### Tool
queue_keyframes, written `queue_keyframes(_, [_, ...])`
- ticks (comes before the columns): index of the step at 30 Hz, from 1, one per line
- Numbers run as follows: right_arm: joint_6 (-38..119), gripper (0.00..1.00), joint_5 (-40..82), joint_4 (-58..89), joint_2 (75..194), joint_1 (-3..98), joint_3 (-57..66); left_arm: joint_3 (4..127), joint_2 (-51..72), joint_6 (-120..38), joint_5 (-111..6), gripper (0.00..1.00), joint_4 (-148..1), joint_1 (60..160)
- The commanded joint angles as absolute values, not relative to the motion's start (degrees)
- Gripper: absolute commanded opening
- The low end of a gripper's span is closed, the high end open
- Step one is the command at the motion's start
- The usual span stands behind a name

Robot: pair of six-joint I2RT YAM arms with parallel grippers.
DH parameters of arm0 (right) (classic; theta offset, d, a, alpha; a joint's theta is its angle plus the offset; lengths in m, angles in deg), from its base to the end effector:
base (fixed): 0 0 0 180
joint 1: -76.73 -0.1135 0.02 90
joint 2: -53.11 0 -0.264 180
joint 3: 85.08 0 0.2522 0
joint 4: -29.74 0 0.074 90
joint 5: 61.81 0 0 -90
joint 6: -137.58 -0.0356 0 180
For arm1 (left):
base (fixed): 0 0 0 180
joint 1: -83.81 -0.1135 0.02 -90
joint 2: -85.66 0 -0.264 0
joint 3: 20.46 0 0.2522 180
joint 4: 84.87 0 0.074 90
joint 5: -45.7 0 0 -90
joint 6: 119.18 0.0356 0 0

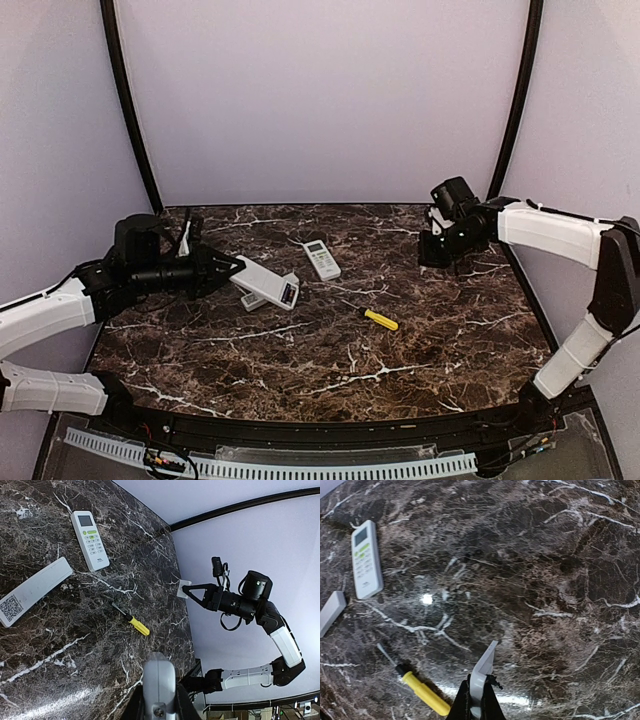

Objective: Unload the batteries from the remote control
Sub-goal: Place the battery cover at the center of the board.

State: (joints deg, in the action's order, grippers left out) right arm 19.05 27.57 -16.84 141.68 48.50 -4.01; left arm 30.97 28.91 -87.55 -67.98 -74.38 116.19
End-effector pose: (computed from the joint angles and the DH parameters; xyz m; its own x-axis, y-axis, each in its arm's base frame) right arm 0.2886 0.1554 0.2557 -0.8554 0.0828 -0.5112 -0.0797 0.9543 0.2879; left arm 0.1857 -0.1347 0.2819 -0.8161 -0.4058 -0.4114 0.2324 0.4213 -0.8766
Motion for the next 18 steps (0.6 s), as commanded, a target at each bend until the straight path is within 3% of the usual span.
queue_keyframes(1, [23.6,0.00,35.4,-18.5,146.2,51.1,-1.7,30.6,30.4,-85.8,-69.7,0.00,-72.8,115.9])
queue_keyframes(18, [26.4,0.02,40.9,-16.8,162.0,54.7,3.6,30.1,30.3,-84.9,-70.0,0.00,-71.5,115.9])
